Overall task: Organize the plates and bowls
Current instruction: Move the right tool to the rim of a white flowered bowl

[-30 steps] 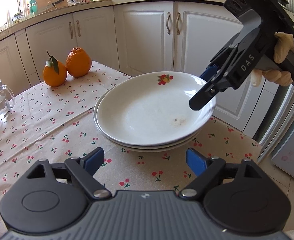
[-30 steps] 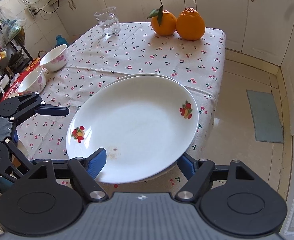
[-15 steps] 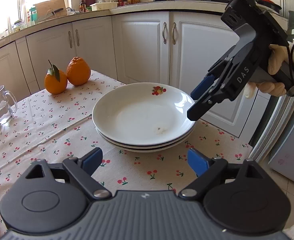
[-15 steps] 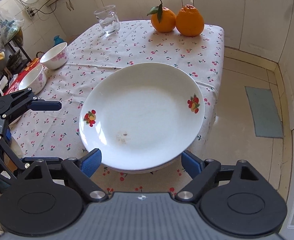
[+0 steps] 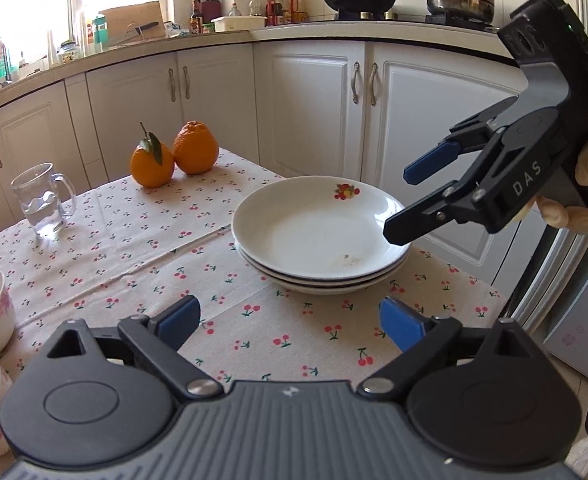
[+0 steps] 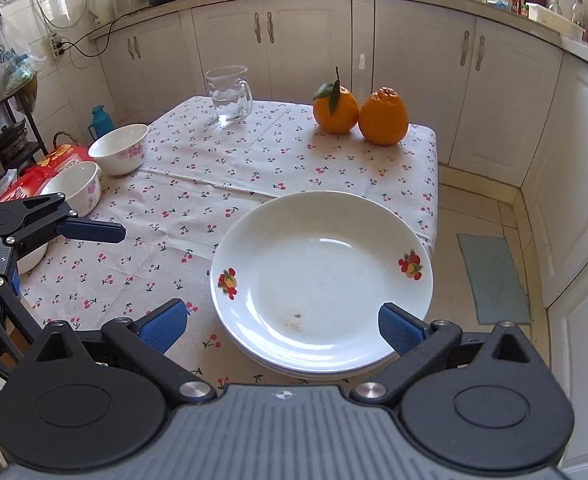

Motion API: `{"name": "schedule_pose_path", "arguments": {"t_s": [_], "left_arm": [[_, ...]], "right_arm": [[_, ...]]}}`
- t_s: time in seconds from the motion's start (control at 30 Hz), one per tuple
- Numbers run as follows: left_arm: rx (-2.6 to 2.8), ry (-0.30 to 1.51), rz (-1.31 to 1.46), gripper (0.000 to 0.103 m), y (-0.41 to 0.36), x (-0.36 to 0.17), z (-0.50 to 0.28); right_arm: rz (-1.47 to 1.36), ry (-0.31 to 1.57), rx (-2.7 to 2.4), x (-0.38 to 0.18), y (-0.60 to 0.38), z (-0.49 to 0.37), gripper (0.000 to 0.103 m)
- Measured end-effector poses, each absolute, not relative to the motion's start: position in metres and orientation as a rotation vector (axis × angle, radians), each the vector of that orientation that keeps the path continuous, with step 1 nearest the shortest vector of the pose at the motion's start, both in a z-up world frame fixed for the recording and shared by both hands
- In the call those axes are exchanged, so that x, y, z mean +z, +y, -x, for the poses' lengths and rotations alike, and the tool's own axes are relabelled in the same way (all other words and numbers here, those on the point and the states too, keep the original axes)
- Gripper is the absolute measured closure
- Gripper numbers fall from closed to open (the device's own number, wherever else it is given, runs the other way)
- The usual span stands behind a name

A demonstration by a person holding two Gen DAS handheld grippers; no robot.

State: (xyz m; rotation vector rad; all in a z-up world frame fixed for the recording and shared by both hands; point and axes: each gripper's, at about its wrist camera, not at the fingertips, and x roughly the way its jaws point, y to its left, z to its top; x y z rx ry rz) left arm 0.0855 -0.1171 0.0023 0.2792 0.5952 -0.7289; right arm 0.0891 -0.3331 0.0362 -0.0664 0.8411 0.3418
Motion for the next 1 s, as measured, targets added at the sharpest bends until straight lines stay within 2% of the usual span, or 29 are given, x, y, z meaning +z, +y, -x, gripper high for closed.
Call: {"name": "schedule_pose_path", "arguments": {"t_s": [0.53,1.0], "left_arm": [[-0.453,0.571,-0.276,0.006,0.017,0.019,-0.037],[-0.293,0.668,-0.25,0.006,0.118,-0.014,-0.02]], "right_arm": [[0.274,0.733,0.479,0.04,-0.192,-0.072,0.0],[0.287,0.738,0.643,0.026,-0.075,-0.087,0.0]]}}
